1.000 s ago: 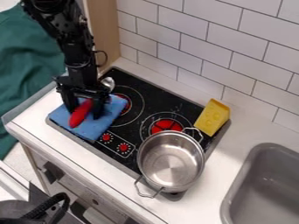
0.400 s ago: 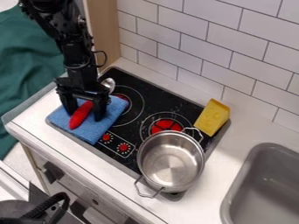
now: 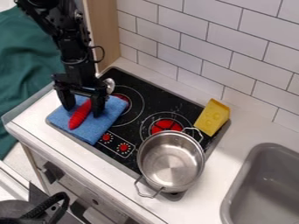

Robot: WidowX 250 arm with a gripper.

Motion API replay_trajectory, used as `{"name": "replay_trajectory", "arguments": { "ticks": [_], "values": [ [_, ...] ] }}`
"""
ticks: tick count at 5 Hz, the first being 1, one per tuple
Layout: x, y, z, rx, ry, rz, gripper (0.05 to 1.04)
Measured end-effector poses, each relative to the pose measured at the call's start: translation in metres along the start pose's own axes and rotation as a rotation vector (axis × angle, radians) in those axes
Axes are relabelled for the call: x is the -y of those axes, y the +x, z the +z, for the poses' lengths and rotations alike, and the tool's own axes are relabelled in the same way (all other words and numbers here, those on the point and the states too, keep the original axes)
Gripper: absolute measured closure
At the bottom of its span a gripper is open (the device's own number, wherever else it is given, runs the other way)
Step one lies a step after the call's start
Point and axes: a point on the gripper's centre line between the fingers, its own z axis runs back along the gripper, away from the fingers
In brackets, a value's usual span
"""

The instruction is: Move the spoon and put it between the burners

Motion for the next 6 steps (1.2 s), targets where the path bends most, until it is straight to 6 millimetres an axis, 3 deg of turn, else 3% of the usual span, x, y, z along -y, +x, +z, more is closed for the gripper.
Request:
{"name": "replay_trajectory", "arguments": {
  "ticks": [2, 3, 4, 5, 6],
  "values": [
    [-0.0043, -0.0004, 0.0001, 0.006, -0.004, 0.004, 0.104],
    [-0.0058, -0.0004, 0.0001, 0.01, -0.005, 0.003, 0.229],
    [-0.0091, -0.0003, 0.0002, 0.018, -0.009, 0.013, 0.545],
    [-0.009, 0.0001, -0.0009, 0.019, -0.011, 0.013, 0.773],
    [-0.0083, 0.0002, -0.0019, 0.019, -0.015, 0.013, 0.712]
  ]
}}
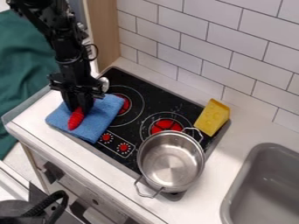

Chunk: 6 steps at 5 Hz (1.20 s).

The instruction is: Move the spoon and put it between the burners

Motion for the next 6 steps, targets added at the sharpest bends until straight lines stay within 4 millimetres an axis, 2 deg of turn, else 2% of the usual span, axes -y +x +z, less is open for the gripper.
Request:
{"name": "replay_trajectory", "arguments": {
  "ticks": [1, 2, 3, 4, 5, 6],
  "values": [
    [0.0007, -0.0003, -0.0023, 0.001, -0.004, 0.006, 0.408],
    [0.0006, -0.0014, -0.0037, -0.005, -0.003, 0.012, 0.181],
    [0.0007, -0.0019, -0.0042, -0.009, -0.002, 0.015, 0.297],
    [0.0008, -0.0023, -0.0039, -0.015, 0.0, 0.016, 0.613],
    [0.0002, -0.0016, -0.006, -0.02, 0.001, 0.014, 0.73],
    [0.001, -0.0017, -0.0058, -0.02, 0.001, 0.012, 0.73]
  ]
}}
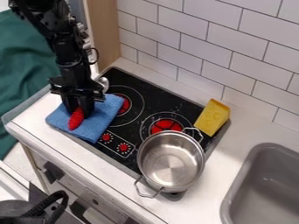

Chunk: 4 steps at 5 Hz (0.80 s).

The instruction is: Move the spoon and put it between the burners

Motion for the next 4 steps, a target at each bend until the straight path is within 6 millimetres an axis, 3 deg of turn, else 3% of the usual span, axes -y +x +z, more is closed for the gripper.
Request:
{"name": "replay_trajectory", "arguments": {
  "ticks": [1, 2, 3, 4],
  "values": [
    [0.013, -0.005, 0.02, 0.02, 0.014, -0.015, 0.73],
    [0.03, -0.002, 0.065, 0.109, 0.057, -0.033, 0.73],
    [0.05, 0.0, 0.076, 0.123, 0.053, -0.07, 0.73],
    [0.069, 0.013, 0.07, 0.096, 0.024, -0.095, 0.73]
  ]
}}
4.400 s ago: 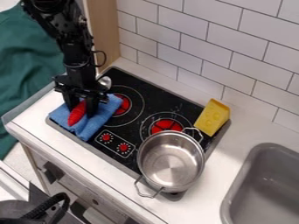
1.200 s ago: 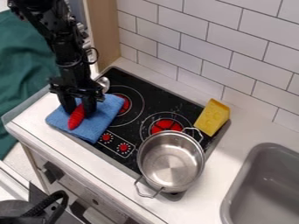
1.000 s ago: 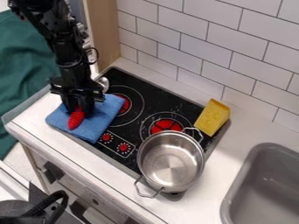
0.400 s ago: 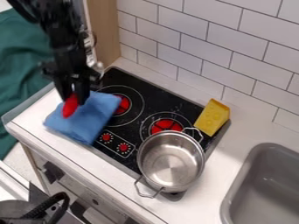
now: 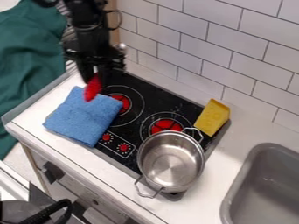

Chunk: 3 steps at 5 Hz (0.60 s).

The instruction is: Move the spoon and put it between the burners

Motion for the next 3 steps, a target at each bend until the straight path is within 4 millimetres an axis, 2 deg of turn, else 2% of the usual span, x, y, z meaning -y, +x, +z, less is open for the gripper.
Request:
{"name": "replay_trajectory", "arguments": {
  "ticks": [1, 2, 3],
  "values": [
    [0.022, 0.011, -0.013, -0.018, -0.027, -0.028, 0.73],
    [0.037, 0.019, -0.031, -0.049, -0.038, -0.082, 0.73],
    [0.04, 0.02, -0.043, -0.079, -0.038, -0.104, 0.73]
  ]
}}
